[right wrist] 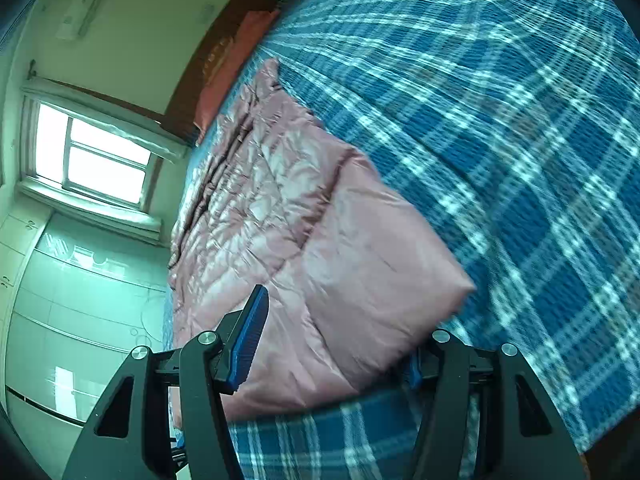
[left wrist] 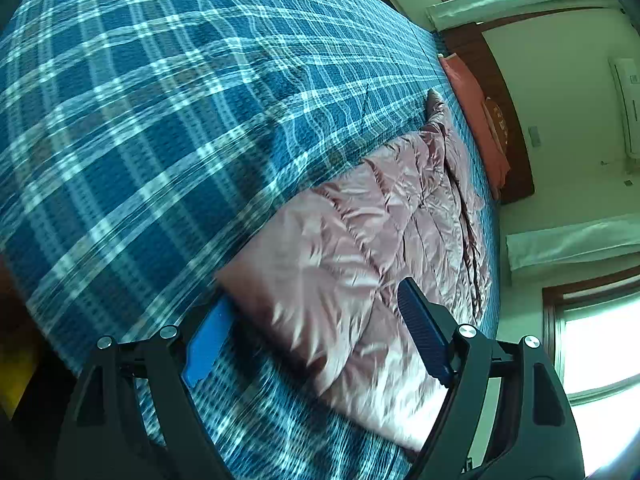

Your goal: Fold large clothes

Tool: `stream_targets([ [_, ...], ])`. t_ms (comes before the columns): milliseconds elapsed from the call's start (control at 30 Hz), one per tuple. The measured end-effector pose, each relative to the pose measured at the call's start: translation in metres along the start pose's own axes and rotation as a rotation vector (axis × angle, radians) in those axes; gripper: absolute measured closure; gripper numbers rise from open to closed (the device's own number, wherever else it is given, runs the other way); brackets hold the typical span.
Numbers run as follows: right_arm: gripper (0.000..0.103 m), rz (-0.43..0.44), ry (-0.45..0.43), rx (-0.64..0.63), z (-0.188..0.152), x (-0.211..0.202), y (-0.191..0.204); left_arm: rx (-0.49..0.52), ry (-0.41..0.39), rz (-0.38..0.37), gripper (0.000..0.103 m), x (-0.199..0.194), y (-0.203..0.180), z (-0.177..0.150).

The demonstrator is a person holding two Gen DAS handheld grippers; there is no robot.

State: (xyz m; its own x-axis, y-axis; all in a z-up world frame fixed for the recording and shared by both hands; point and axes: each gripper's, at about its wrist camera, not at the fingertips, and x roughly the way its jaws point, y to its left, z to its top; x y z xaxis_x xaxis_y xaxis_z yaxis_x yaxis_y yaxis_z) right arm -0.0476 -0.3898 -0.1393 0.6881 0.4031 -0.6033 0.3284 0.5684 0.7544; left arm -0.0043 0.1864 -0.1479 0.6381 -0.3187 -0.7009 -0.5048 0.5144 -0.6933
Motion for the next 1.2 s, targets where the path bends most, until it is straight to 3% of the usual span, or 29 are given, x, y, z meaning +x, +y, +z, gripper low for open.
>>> stream_targets([
  [267, 0.045, 0.047, -0.036, 0.023, 0.004, 0.010, 0.007, 0.016, -0.022, -0.064, 0.023, 0.000, -0.010, 0.003],
  [533, 0.047, 0.053, -0.035, 0.013, 0.005, 0.009, 0.005, 0.099, -0.011, -0.044, 0.023, 0.019, -0.021, 0.003],
  [600, 0.050, 0.048, -0.038, 0.009, 0.007, 0.012, 0.005, 0.119, 0.005, -0.076, 0.033, 0.017, -0.025, 0.000],
  [667, 0.057, 0.048, -0.038, 0.014, 0.008, 0.013, 0.002, 0.120, 0.011, -0.093, 0.035, 0.015, -0.028, -0.003],
  [767, 0.074, 0.043, -0.040, 0.026, 0.012, 0.019, -0.002, 0.172, 0.010, -0.074, 0.044, 0.020, -0.036, -0.005],
  [833, 0.085, 0.049, -0.045, 0.035, 0.014, 0.020, -0.004, 0.148, 0.038, -0.071, 0.073, 0.028, -0.034, -0.004],
  [933, 0.091, 0.077, -0.050, 0.033, 0.015, 0.017, -0.001, 0.138, 0.037, -0.089, 0.091, 0.026, -0.032, 0.000],
  [1200, 0.095, 0.166, -0.086, -0.064, 0.017, -0.018, 0.035, 0.195, -0.016, -0.198, 0.098, -0.019, -0.049, 0.004],
])
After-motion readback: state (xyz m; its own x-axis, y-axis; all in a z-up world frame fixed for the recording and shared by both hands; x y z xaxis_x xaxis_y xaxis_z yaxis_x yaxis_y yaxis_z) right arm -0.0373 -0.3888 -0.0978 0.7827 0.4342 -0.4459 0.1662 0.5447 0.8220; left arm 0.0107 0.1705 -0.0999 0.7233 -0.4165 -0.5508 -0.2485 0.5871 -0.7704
